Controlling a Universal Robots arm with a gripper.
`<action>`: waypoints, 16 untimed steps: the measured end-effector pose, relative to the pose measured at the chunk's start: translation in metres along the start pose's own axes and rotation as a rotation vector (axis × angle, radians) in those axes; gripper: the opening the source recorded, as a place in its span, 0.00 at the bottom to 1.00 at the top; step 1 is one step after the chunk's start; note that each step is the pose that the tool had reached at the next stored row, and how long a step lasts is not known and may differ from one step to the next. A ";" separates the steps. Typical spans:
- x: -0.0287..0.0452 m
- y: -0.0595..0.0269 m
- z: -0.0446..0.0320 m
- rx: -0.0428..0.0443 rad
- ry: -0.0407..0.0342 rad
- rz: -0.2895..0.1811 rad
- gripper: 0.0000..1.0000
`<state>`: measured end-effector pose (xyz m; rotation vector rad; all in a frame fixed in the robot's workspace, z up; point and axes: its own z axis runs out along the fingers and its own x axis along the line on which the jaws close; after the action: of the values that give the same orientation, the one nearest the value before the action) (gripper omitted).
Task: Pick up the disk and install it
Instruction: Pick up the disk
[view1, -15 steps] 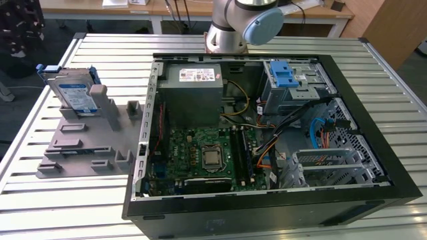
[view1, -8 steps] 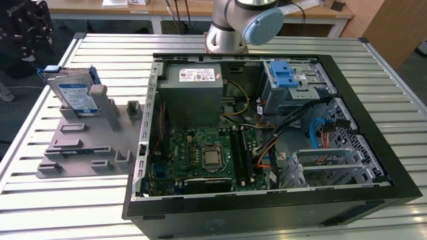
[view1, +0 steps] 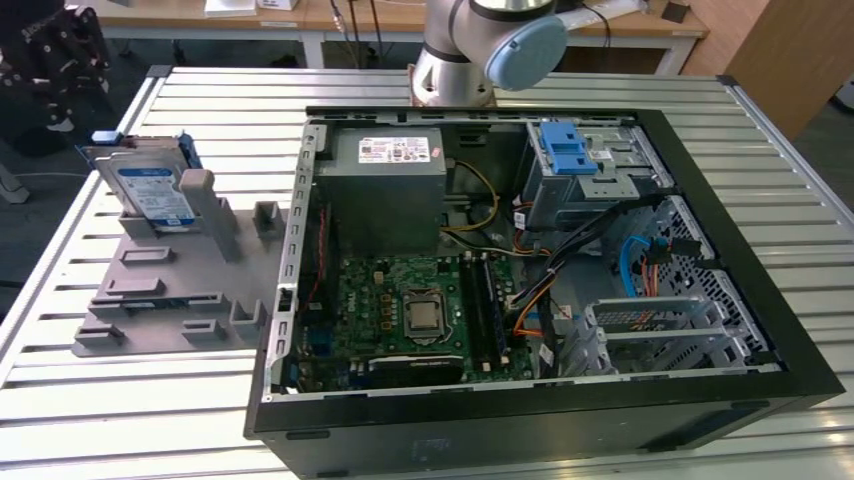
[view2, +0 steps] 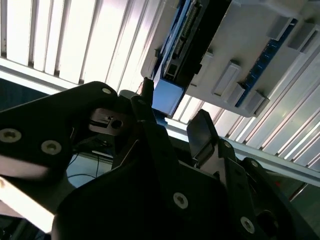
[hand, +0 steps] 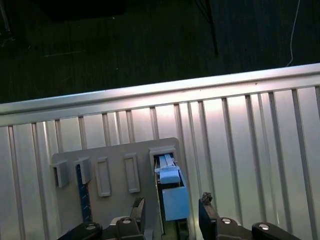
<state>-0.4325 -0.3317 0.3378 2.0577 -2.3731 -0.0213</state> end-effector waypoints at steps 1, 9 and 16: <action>0.0000 0.0000 0.0018 0.0000 0.0000 0.000 0.55; -0.0004 -0.0001 0.0163 0.0000 0.0001 0.000 0.55; -0.0004 -0.0002 0.0290 -0.0002 0.0002 -0.013 0.55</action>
<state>-0.4325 -0.3311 0.3088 2.0736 -2.3590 -0.0213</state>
